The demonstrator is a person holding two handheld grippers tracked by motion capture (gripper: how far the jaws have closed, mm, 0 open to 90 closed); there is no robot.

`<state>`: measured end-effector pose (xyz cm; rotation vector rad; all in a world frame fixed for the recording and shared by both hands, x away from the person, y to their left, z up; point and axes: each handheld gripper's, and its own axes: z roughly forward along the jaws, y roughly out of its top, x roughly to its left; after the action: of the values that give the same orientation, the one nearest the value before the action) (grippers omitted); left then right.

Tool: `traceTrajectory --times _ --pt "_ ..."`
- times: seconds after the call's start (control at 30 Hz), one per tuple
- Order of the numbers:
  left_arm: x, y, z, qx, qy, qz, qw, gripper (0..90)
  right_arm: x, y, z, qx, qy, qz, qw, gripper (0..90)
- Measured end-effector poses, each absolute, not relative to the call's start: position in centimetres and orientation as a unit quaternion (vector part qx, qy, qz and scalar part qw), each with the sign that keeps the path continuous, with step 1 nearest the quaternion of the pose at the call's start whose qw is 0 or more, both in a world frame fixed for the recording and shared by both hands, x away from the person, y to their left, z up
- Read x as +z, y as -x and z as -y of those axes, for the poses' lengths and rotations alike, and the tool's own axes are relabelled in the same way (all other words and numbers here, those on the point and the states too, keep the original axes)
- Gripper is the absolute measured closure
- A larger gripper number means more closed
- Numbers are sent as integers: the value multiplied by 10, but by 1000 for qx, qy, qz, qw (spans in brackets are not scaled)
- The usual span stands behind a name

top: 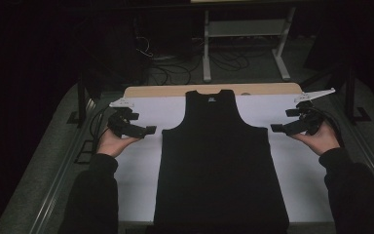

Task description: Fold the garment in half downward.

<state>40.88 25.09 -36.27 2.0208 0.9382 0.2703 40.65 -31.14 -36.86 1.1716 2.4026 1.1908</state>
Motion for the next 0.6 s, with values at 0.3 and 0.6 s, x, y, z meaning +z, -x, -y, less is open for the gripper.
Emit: traceTrajectory --times 0.3,0.6 --pt "-376 -420 -250 97 -811 -388 427 0 -379 -415 310 403 -402 -816 101 0" --pt "-392 -431 -249 86 -814 -401 412 0 -388 -424 311 407 -411 -810 98 0"
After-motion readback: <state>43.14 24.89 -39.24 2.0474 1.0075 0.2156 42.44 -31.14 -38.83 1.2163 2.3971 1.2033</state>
